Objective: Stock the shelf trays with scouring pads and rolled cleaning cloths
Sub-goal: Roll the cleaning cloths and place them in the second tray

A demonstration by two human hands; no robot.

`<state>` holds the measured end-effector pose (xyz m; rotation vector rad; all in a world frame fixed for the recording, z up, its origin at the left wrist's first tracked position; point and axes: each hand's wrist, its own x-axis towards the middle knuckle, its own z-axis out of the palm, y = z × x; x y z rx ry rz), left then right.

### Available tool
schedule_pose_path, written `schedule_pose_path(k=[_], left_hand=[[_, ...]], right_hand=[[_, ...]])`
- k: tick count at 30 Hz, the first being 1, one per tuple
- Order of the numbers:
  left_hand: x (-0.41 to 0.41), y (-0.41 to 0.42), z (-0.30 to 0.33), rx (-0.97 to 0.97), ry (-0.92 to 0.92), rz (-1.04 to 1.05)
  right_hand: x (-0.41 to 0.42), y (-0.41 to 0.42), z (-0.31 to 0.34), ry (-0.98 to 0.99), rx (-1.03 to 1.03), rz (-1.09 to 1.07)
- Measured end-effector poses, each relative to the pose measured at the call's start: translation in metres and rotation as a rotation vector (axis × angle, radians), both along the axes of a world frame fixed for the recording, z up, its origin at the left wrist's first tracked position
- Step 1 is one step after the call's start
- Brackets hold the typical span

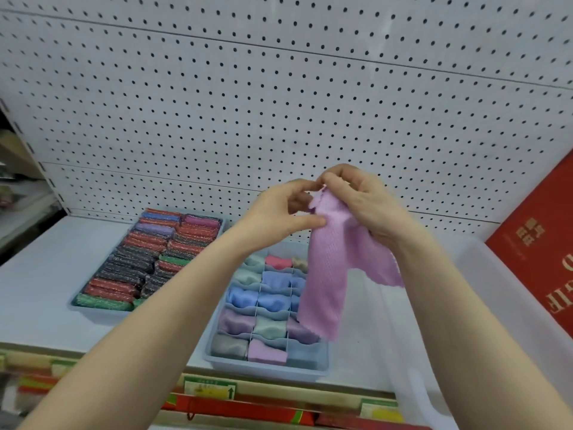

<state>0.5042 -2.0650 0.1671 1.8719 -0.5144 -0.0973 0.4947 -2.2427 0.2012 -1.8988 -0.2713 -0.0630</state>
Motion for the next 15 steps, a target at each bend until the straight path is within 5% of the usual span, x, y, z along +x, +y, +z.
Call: schedule_pose_path(k=[8,15], left_hand=[[0.014,0.025,-0.007,-0.282,-0.019,0.316],[0.01,0.025,-0.004,-0.341,0.069,0.247]], right_hand=[[-0.011,-0.054,-0.009,0.221,-0.356,0.075],[-0.007,-0.04,-0.03,0.144,-0.234,-0.009]])
